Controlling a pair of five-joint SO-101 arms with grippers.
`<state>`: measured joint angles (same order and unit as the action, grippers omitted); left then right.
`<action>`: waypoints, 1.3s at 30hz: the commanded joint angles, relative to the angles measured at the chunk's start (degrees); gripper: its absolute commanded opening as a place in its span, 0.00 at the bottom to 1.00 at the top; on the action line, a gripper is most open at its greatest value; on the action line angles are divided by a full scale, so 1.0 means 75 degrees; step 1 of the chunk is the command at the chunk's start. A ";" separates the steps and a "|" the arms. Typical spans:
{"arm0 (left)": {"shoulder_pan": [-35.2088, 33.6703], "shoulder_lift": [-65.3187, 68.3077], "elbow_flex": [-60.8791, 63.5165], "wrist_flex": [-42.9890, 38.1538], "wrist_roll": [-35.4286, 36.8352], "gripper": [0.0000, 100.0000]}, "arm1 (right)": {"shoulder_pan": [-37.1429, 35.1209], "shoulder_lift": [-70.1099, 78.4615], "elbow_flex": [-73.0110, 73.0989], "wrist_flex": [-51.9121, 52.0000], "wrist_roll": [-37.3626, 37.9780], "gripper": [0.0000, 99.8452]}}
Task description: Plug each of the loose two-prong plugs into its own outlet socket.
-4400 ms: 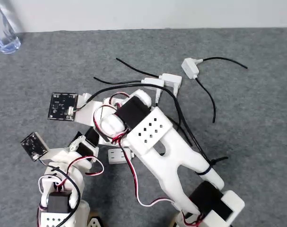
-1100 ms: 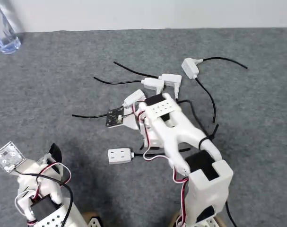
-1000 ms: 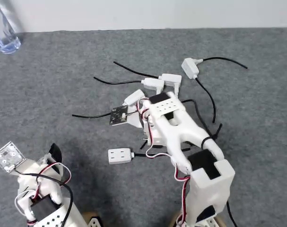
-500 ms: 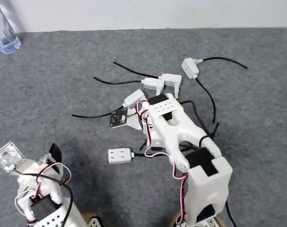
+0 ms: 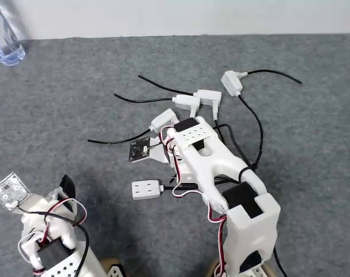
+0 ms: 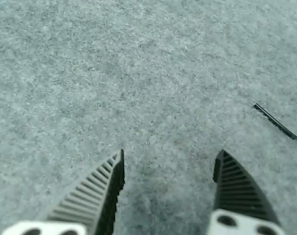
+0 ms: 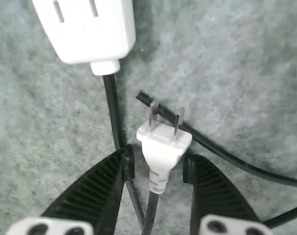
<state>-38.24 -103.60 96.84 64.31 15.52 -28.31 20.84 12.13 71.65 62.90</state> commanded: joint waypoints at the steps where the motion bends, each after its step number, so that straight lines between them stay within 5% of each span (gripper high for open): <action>1: -0.0035 -0.0082 -0.0041 0.0047 -0.0070 0.28 | -0.0158 0.0100 -0.0234 -0.0158 0.0070 0.22; 33: -0.0035 -0.0082 -0.0041 0.0047 -0.0070 0.28 | -0.0674 0.0182 -0.0750 0.0064 -0.0152 0.21; 39: -0.0035 -0.0082 -0.0041 0.0047 -0.0070 0.28 | -0.0545 0.0193 -0.0715 0.0053 -0.0152 0.00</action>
<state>-38.24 -103.60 96.84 64.31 15.52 -30.95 22.07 9.14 73.14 62.02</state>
